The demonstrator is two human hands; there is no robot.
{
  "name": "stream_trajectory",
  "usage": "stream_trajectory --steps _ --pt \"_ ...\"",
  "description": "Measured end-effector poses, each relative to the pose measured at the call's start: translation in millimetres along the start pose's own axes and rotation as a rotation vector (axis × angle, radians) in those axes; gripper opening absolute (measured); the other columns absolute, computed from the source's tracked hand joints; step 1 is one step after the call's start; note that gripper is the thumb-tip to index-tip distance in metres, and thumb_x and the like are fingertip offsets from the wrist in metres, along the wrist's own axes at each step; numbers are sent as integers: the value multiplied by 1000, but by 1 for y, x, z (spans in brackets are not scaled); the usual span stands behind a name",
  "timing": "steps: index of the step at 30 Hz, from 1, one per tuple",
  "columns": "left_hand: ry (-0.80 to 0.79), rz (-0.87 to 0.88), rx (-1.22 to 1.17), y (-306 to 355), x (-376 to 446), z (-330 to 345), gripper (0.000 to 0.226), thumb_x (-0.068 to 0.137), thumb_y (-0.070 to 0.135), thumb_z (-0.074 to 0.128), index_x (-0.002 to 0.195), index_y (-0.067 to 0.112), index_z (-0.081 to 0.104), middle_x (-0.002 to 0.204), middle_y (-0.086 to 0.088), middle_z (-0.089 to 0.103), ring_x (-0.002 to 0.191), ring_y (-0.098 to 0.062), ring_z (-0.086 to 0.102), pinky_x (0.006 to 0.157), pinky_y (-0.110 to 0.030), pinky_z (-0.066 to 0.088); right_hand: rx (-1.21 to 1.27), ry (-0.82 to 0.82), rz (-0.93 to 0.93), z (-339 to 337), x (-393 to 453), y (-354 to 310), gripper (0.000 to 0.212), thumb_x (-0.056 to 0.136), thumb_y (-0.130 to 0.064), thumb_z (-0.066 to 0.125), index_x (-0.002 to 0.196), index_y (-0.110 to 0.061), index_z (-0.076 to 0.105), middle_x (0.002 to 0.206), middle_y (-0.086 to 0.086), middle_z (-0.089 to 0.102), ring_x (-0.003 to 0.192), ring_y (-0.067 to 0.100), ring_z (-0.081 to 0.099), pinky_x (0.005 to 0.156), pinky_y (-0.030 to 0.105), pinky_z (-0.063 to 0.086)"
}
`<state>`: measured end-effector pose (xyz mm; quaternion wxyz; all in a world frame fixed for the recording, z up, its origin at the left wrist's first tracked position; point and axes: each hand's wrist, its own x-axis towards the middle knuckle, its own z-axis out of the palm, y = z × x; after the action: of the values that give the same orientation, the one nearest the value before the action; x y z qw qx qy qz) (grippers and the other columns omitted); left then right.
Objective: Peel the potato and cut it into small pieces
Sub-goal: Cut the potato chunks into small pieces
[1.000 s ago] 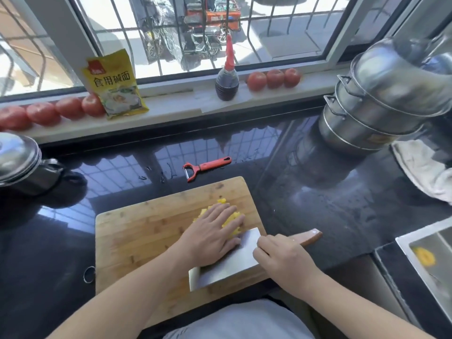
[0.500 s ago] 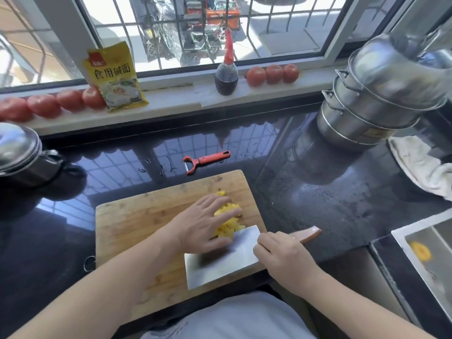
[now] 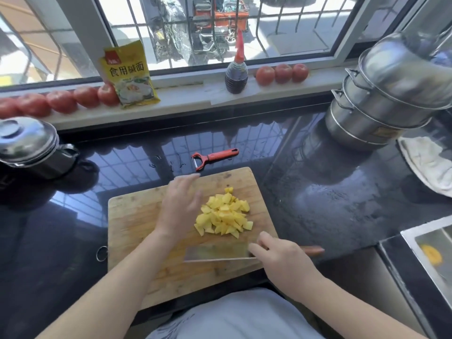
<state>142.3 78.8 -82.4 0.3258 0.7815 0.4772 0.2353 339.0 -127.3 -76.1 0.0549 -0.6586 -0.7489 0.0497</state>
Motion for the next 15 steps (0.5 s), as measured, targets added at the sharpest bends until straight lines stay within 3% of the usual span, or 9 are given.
stream_trajectory --steps 2,4,6,9,15 --pt "158 -201 -144 -13 -13 -33 31 107 22 54 137 18 61 128 9 61 122 -7 54 107 -29 42 68 -111 58 11 -1 -18 37 79 -6 33 96 -20 62 87 -3 45 48 18 29 38 31 39" --pt "265 -394 -152 -35 -34 -59 28 105 18 54 130 18 65 122 5 64 115 -14 60 102 -32 46 121 -239 69 23 7 -41 40 88 -12 19 103 -21 55 95 -5 38 56 25 45 47 42 48" --pt "278 -537 -96 -59 -59 -73 28 104 16 54 129 16 66 124 -1 66 112 -19 60 99 -35 46 240 -319 117 27 22 -67 23 100 -15 28 100 -21 50 96 -6 36 64 28 48 58 50 50" --pt "145 -649 -2 -85 -98 -75 33 102 14 55 134 16 63 132 -7 60 119 -24 57 103 -40 45 326 -304 232 31 45 -97 17 104 -15 35 100 -19 52 97 -2 40 67 30 49 62 51 49" --pt "-121 -562 337 -99 -139 -55 44 99 20 61 142 17 61 147 -7 51 138 -29 39 116 -44 38 388 -127 496 37 44 -92 18 102 -14 41 107 -23 55 105 -12 46 76 26 56 69 39 50"
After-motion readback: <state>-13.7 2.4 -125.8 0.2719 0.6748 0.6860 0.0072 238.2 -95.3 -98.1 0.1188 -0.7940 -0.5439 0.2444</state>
